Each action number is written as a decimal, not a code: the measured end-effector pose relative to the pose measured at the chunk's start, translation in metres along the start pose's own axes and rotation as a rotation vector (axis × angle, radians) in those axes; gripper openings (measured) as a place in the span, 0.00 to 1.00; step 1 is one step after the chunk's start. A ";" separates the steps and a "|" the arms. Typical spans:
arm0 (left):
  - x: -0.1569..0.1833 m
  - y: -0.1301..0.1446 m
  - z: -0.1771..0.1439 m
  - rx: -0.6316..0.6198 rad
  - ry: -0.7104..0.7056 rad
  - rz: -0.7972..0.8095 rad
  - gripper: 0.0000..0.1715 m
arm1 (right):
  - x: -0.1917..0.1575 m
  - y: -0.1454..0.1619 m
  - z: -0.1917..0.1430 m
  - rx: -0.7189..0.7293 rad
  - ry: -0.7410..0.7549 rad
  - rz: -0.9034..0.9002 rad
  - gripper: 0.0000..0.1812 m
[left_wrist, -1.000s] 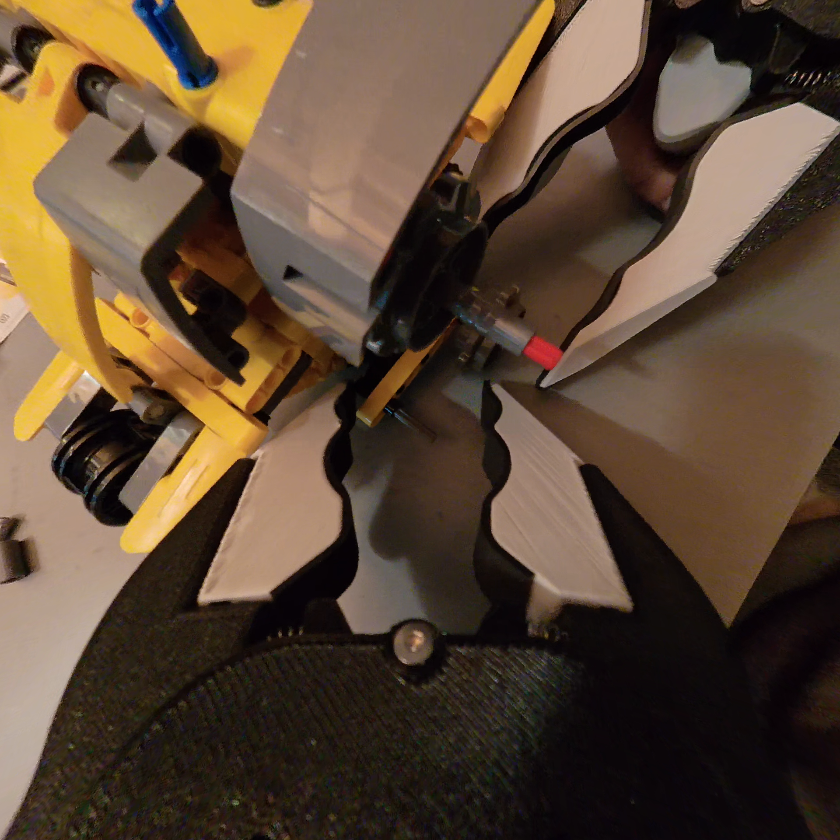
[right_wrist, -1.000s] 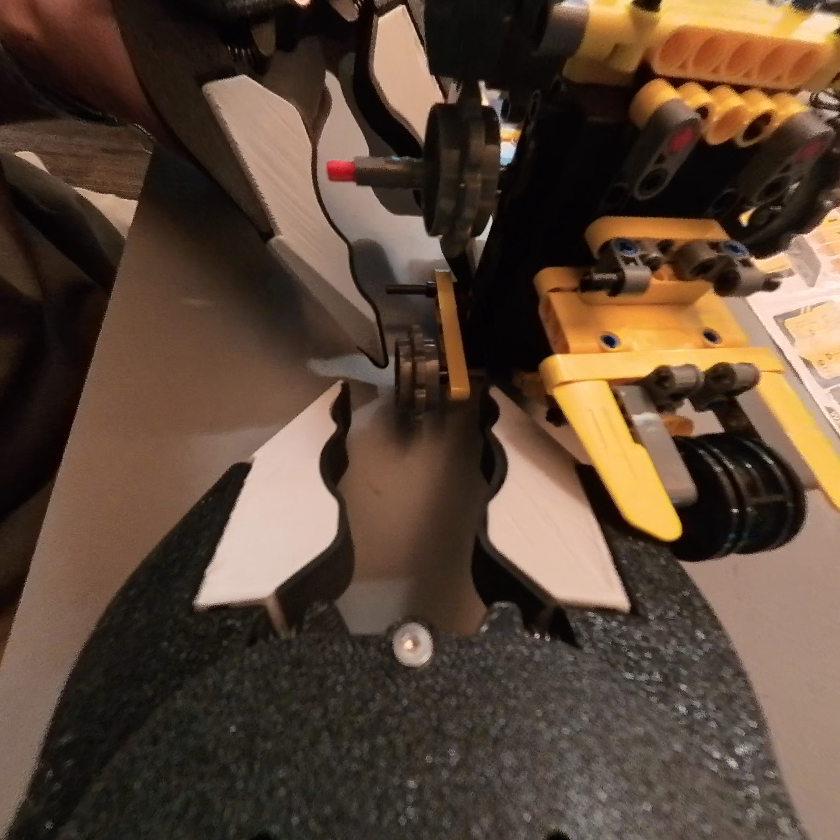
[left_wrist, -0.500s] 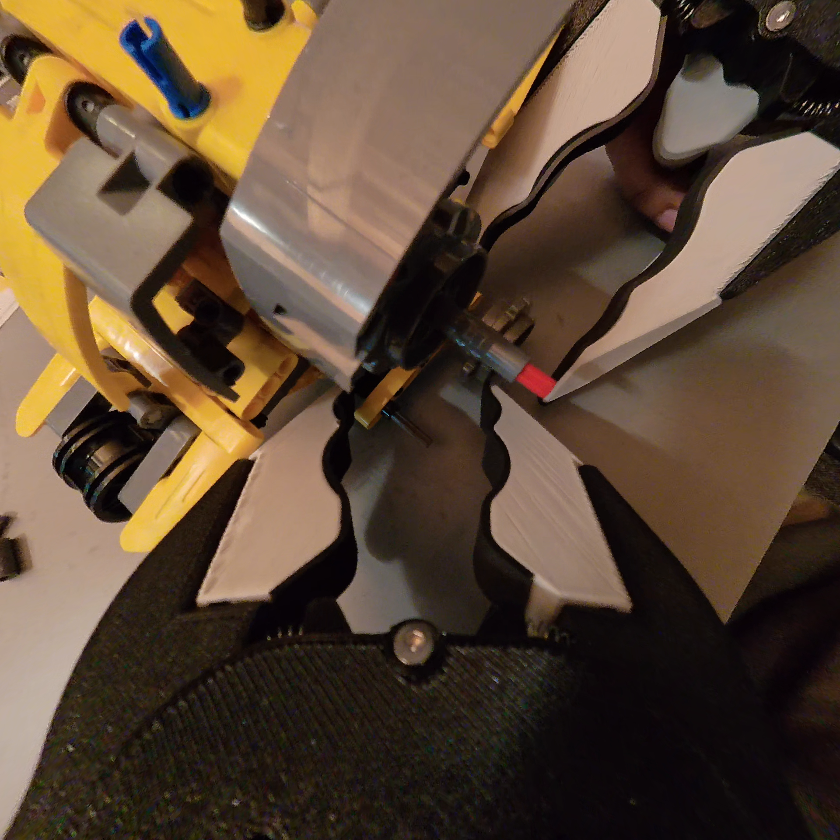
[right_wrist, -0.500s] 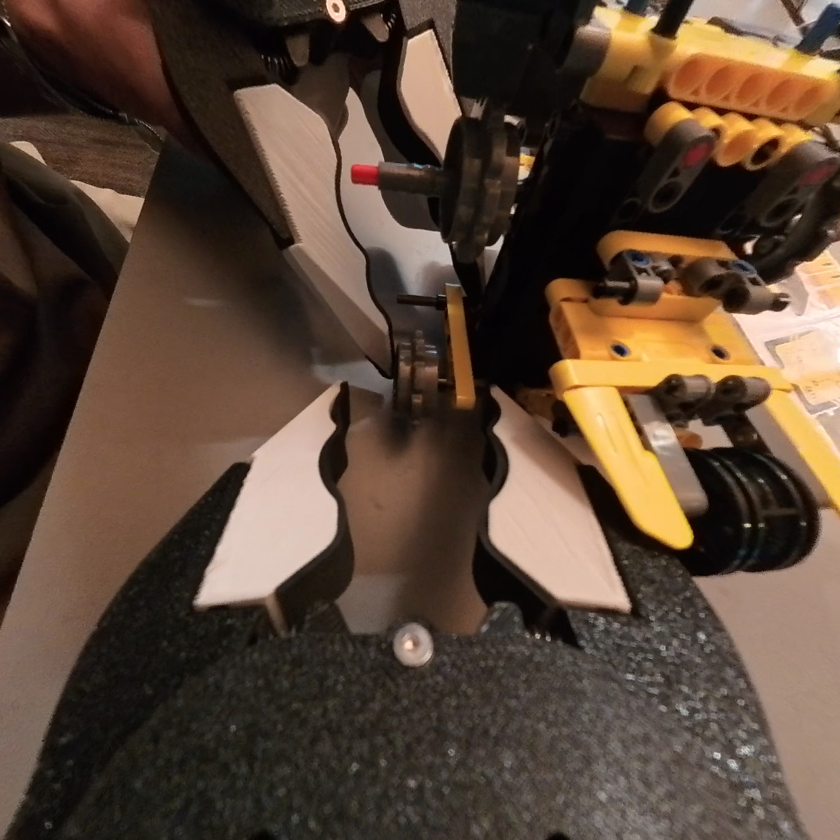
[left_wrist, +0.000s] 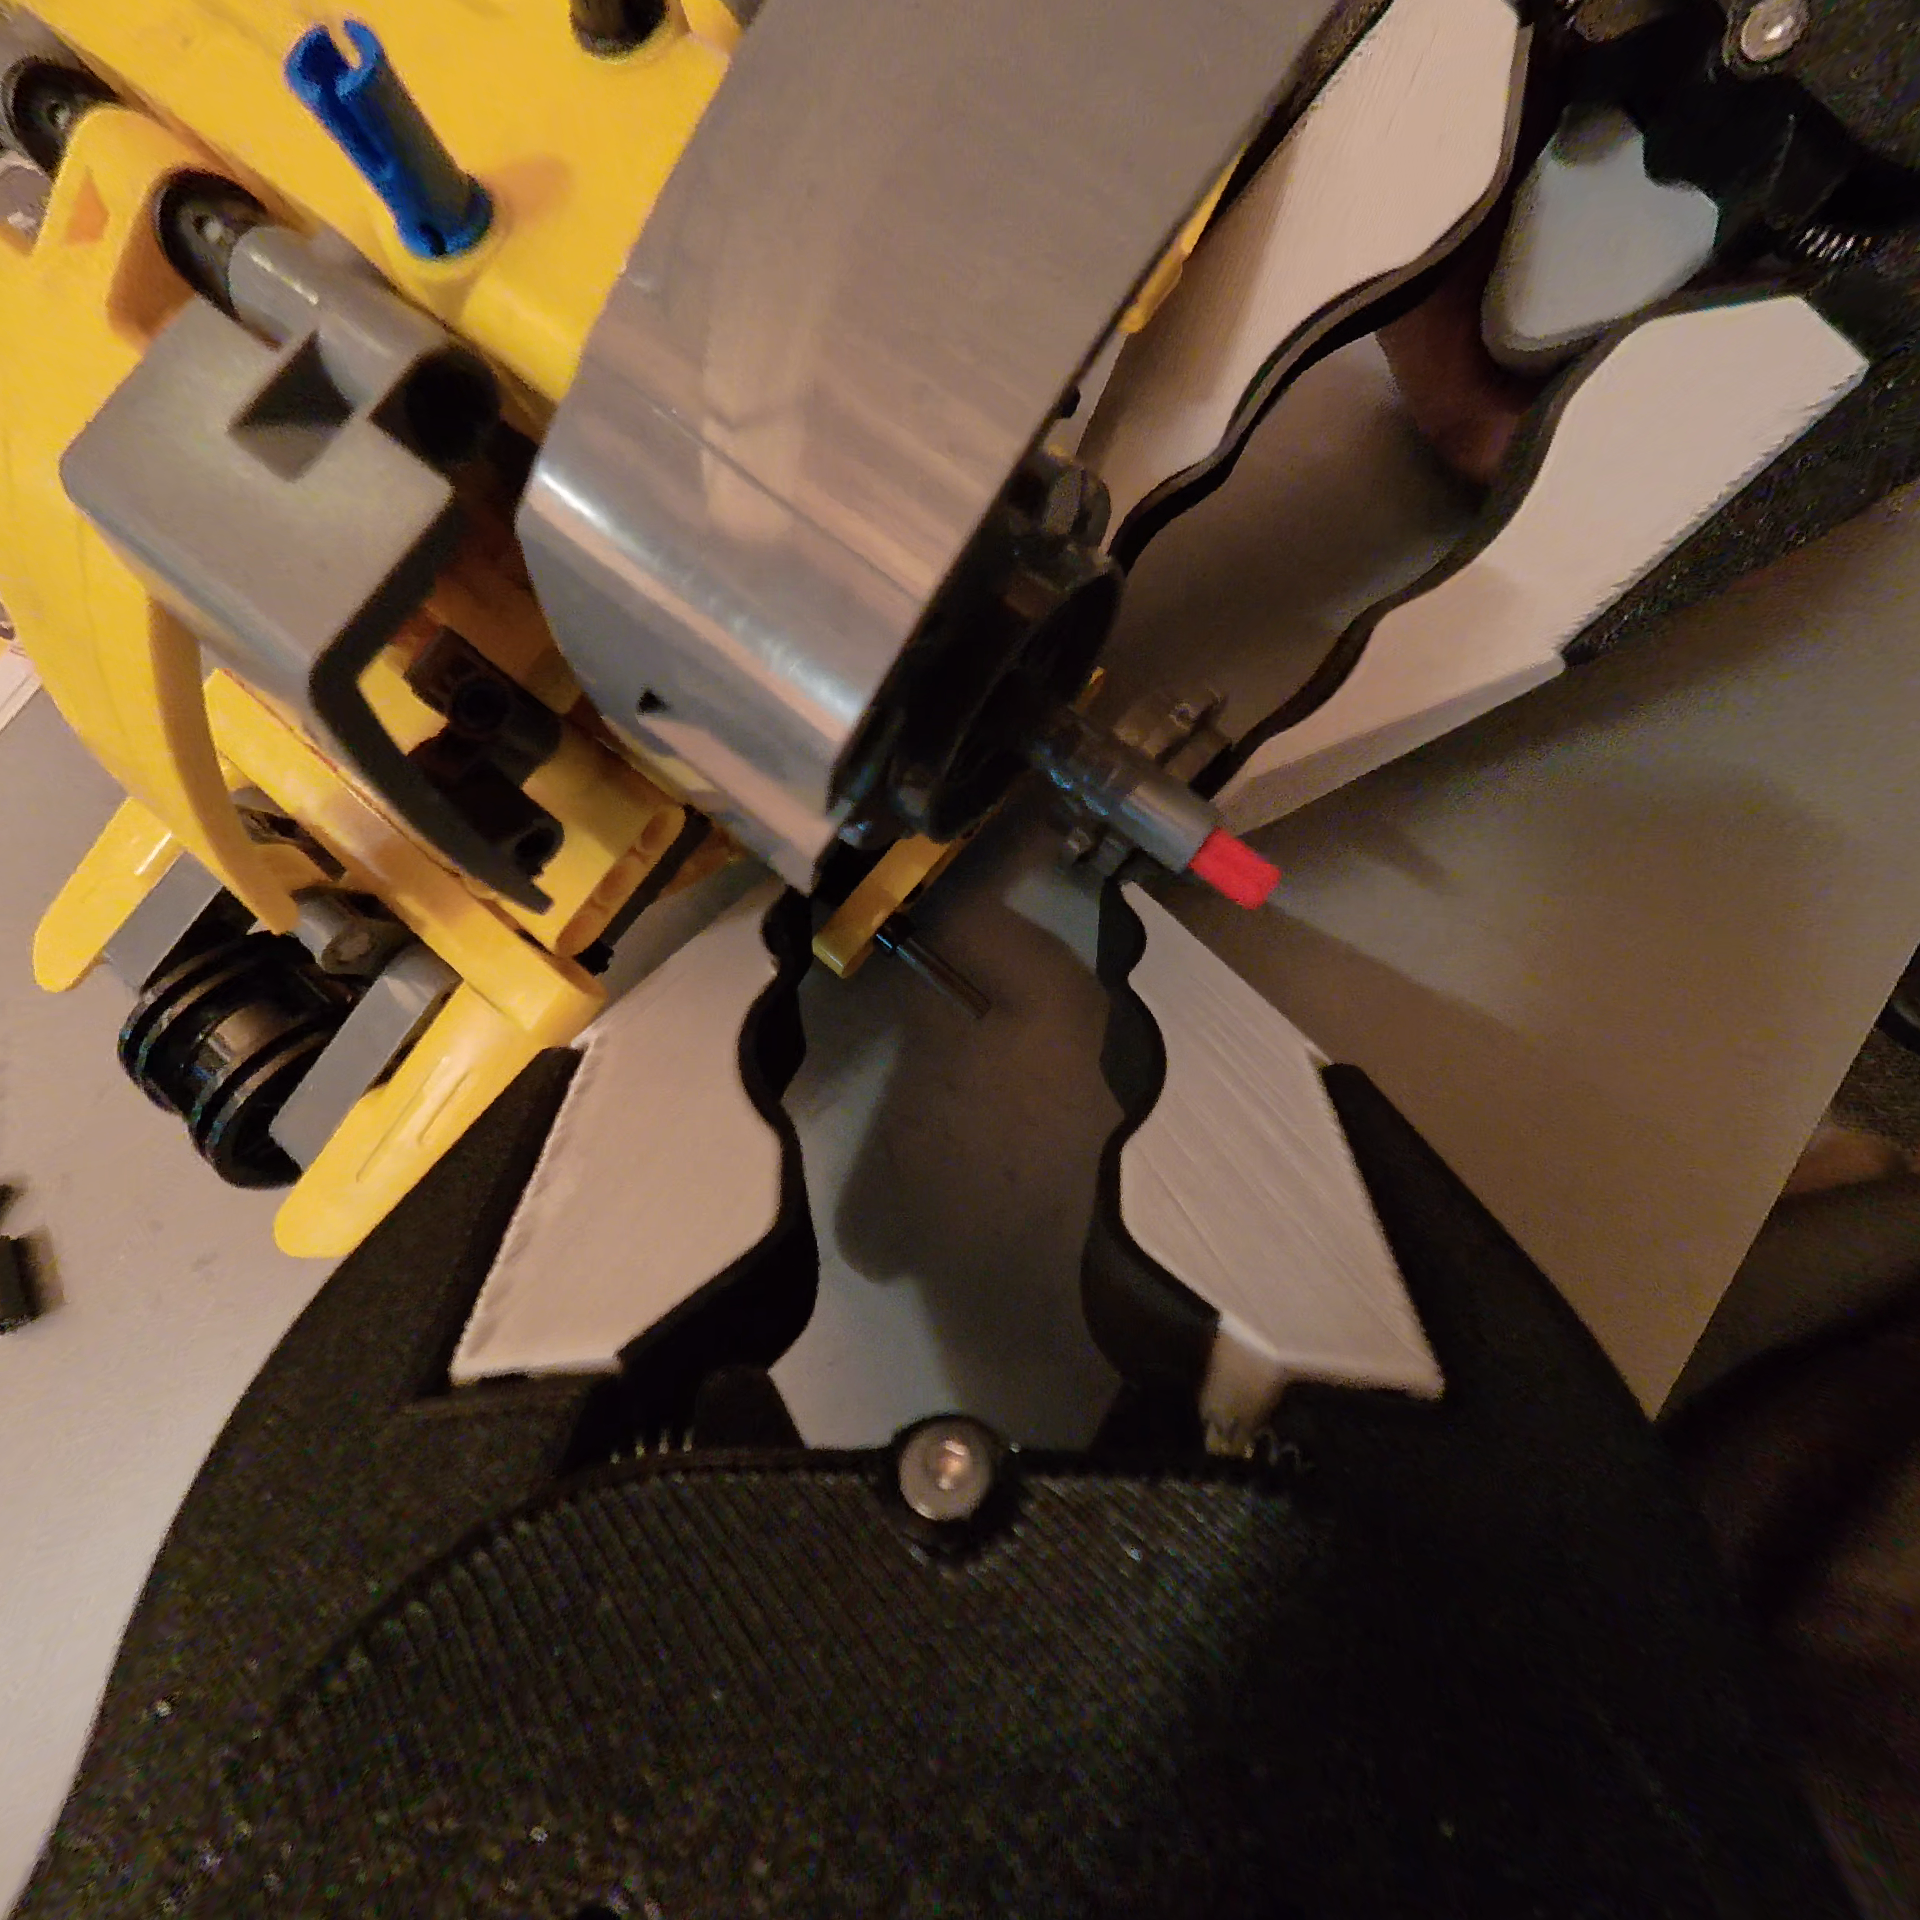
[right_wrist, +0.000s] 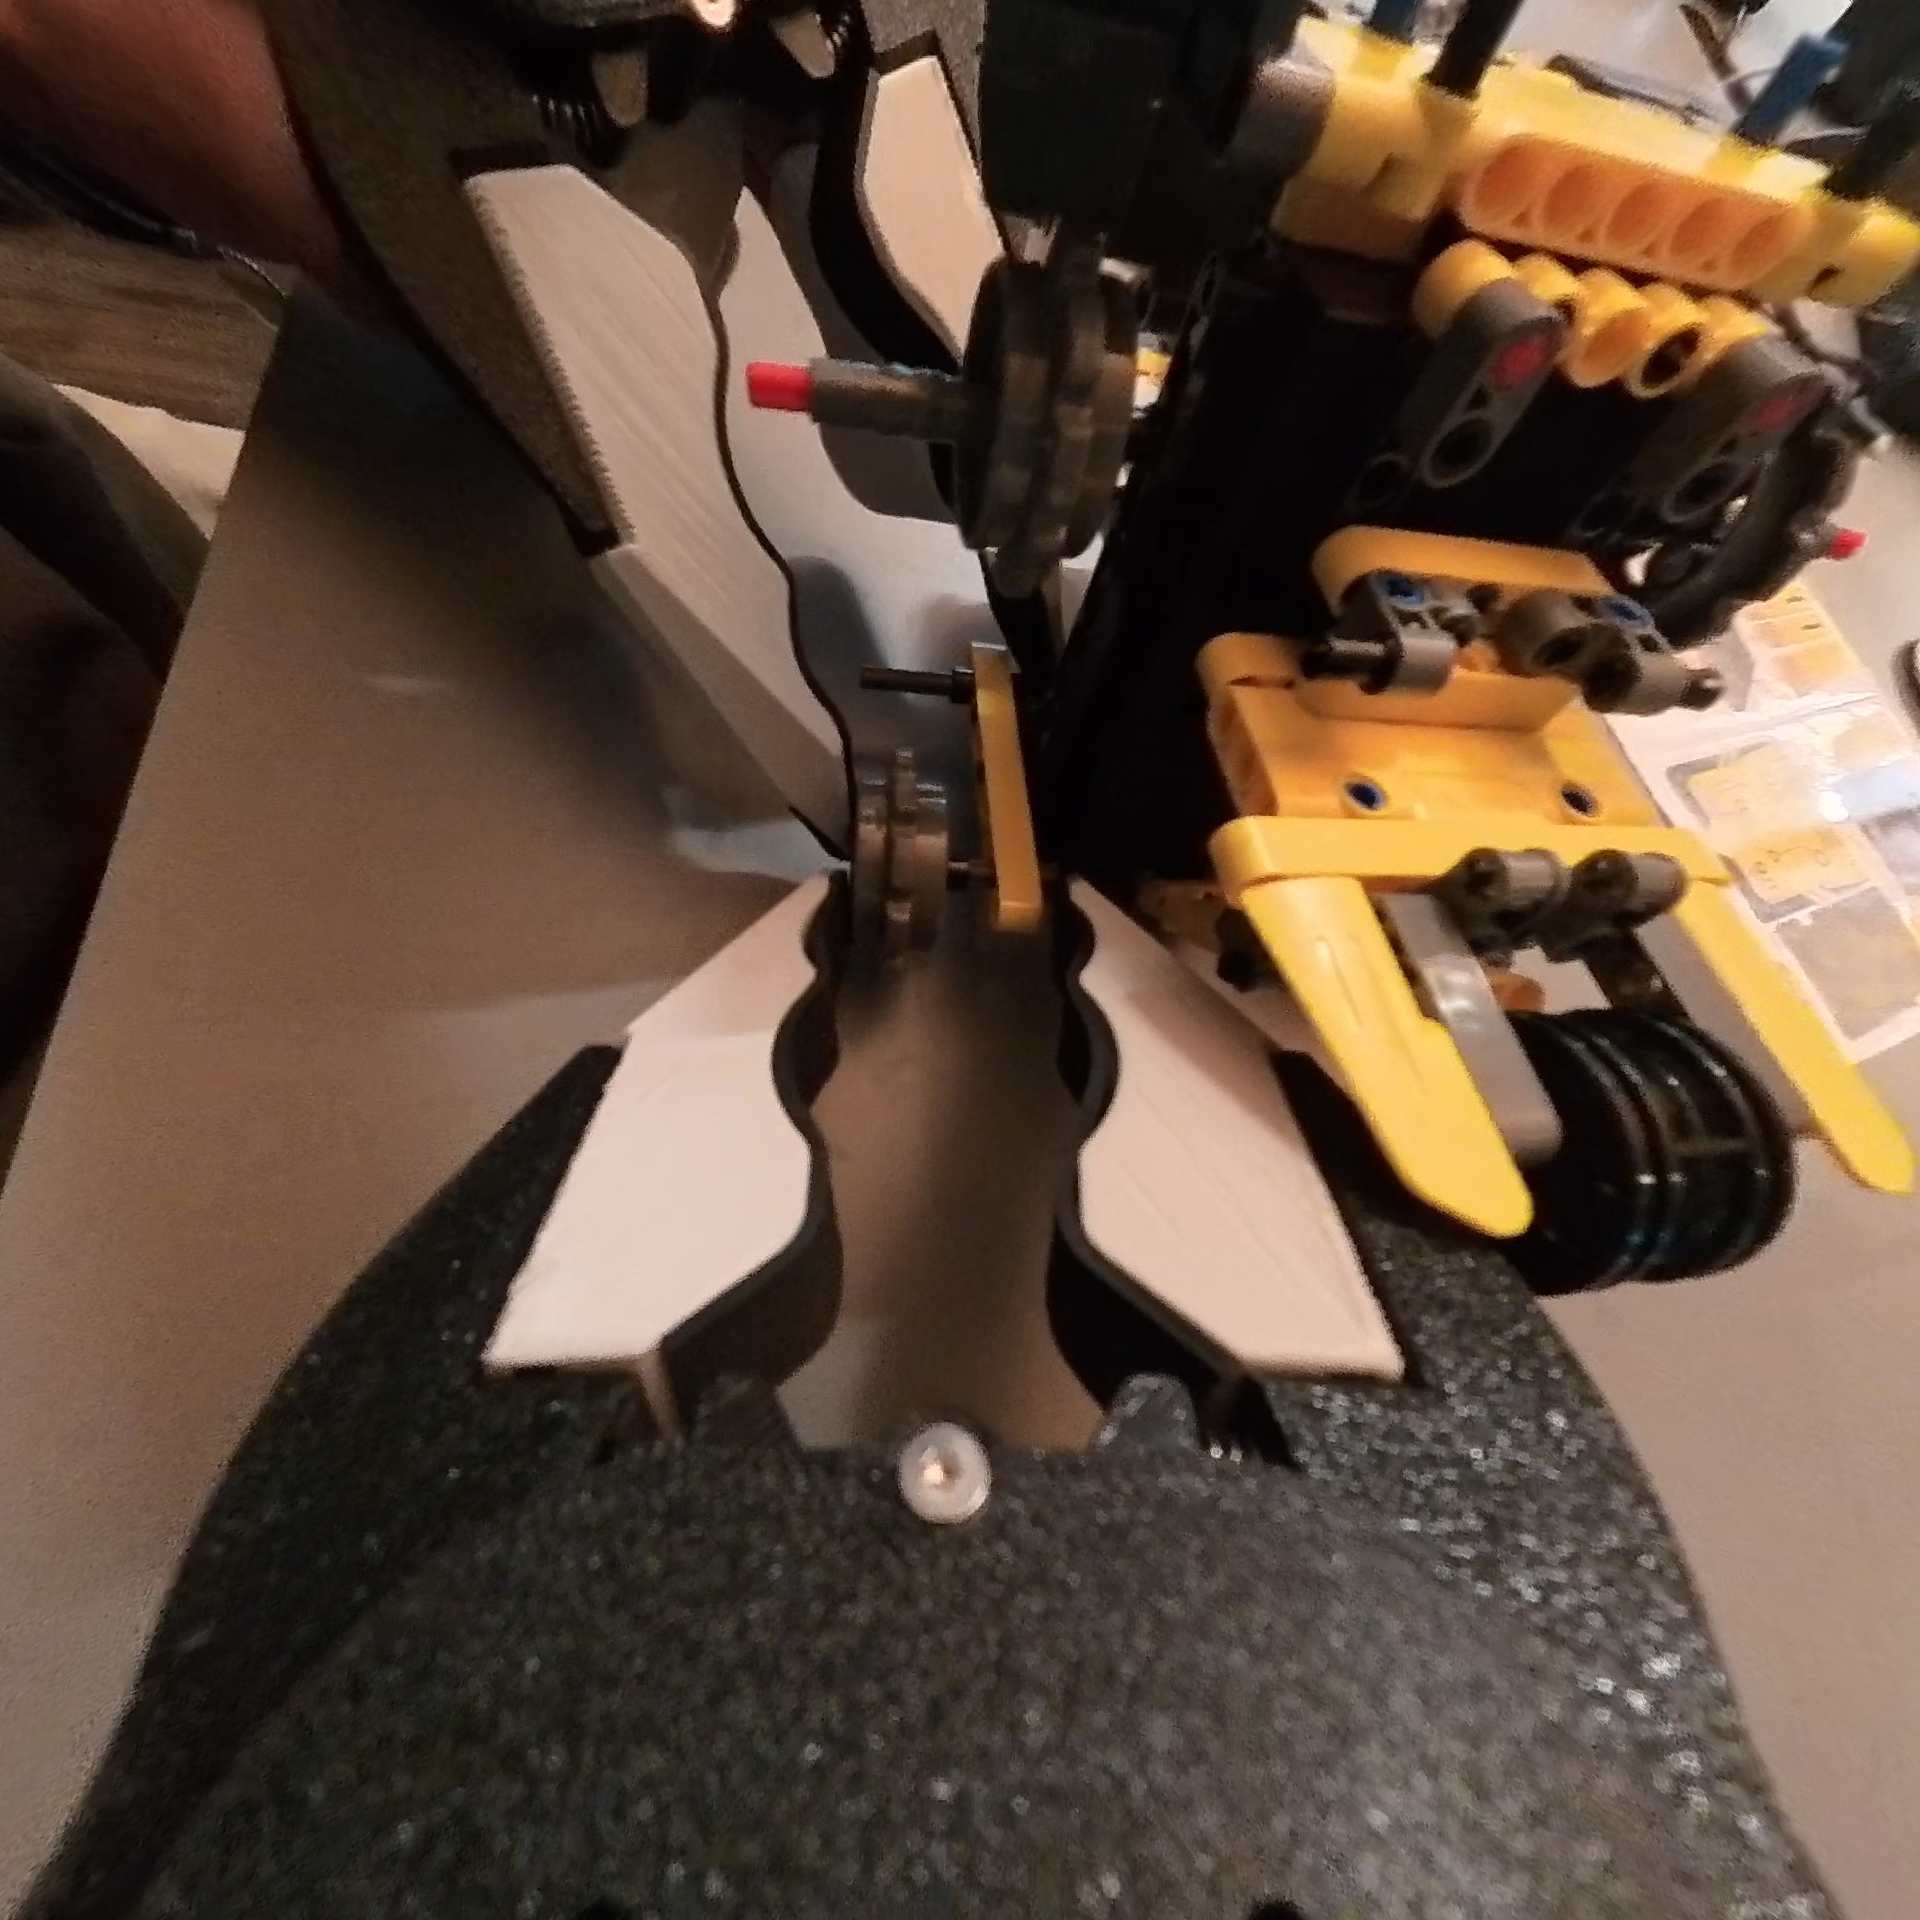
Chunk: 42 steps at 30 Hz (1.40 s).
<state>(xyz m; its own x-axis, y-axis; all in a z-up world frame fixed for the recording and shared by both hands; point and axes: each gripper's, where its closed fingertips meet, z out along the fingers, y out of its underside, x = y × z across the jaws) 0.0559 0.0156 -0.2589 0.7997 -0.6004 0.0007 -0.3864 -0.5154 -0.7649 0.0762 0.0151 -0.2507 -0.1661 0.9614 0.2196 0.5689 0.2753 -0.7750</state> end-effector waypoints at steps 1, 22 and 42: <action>0.000 0.000 0.000 0.000 0.002 -0.001 0.31 | 0.000 0.000 0.000 -0.004 0.007 -0.007 0.21; -0.002 0.002 0.001 -0.011 -0.019 0.004 0.28 | -0.020 0.000 -0.002 -0.007 -0.116 0.022 0.39; 0.000 0.001 0.002 -0.013 -0.020 -0.004 0.28 | -0.005 0.002 -0.002 -0.014 -0.048 0.015 0.20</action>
<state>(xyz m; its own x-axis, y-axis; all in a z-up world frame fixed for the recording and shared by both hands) 0.0567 0.0164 -0.2610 0.8104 -0.5858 -0.0091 -0.3888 -0.5261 -0.7563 0.0796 0.0112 -0.2525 -0.1956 0.9643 0.1787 0.5829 0.2608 -0.7696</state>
